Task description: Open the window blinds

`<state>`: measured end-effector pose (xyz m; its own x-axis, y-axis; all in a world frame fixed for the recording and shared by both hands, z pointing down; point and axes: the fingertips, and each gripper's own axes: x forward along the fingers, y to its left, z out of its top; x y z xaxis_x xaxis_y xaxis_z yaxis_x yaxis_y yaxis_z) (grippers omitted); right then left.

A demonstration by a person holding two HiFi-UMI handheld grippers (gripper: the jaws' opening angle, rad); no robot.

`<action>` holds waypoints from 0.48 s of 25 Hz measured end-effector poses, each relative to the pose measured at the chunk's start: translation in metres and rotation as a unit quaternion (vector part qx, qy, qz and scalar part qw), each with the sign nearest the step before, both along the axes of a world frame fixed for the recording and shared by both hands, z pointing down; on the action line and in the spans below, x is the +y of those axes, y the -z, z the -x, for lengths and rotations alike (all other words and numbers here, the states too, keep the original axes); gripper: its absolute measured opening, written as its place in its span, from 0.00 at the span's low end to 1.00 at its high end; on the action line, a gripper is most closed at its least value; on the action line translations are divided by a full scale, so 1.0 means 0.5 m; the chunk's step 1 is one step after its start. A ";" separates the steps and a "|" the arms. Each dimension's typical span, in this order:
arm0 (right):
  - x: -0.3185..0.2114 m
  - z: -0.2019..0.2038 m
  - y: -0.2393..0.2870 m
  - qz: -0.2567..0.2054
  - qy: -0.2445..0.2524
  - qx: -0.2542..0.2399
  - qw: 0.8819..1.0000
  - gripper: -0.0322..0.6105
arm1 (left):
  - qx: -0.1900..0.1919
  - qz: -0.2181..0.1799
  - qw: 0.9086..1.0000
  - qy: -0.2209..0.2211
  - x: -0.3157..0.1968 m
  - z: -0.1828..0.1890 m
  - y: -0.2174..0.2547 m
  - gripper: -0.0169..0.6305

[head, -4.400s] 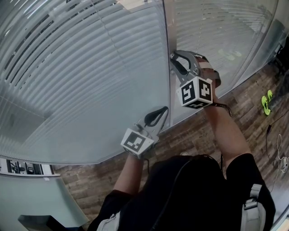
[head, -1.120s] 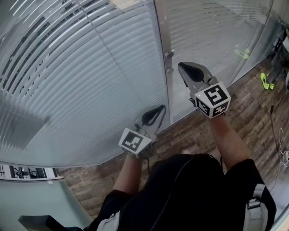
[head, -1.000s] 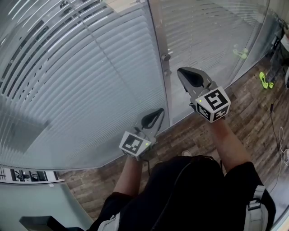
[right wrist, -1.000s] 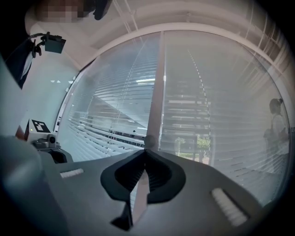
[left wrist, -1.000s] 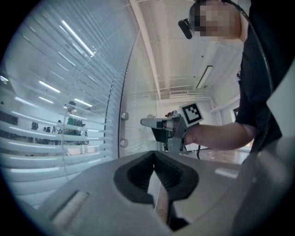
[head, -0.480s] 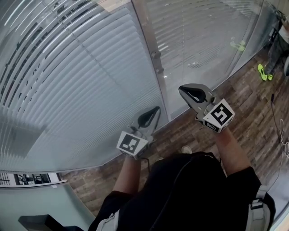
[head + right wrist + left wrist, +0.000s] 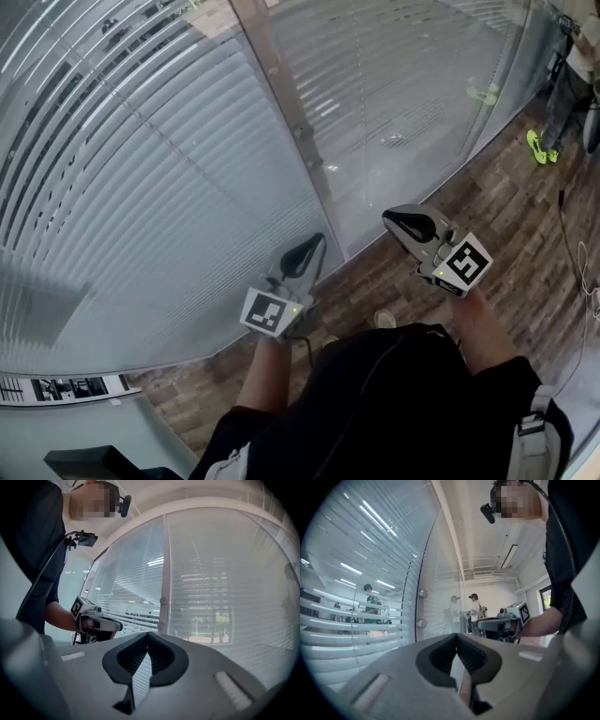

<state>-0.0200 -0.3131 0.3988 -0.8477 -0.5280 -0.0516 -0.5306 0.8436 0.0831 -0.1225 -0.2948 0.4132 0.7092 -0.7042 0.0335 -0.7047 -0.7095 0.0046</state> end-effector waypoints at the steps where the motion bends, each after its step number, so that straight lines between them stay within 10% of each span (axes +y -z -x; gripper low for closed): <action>1: -0.002 -0.007 -0.007 0.004 -0.002 0.003 1.000 0.06 | -0.001 0.003 1.000 0.000 -0.004 0.001 -0.003 0.03; 12: -0.007 -0.031 -0.003 0.001 0.001 0.007 1.000 0.06 | 0.000 0.000 1.000 -0.013 -0.020 -0.025 -0.008 0.03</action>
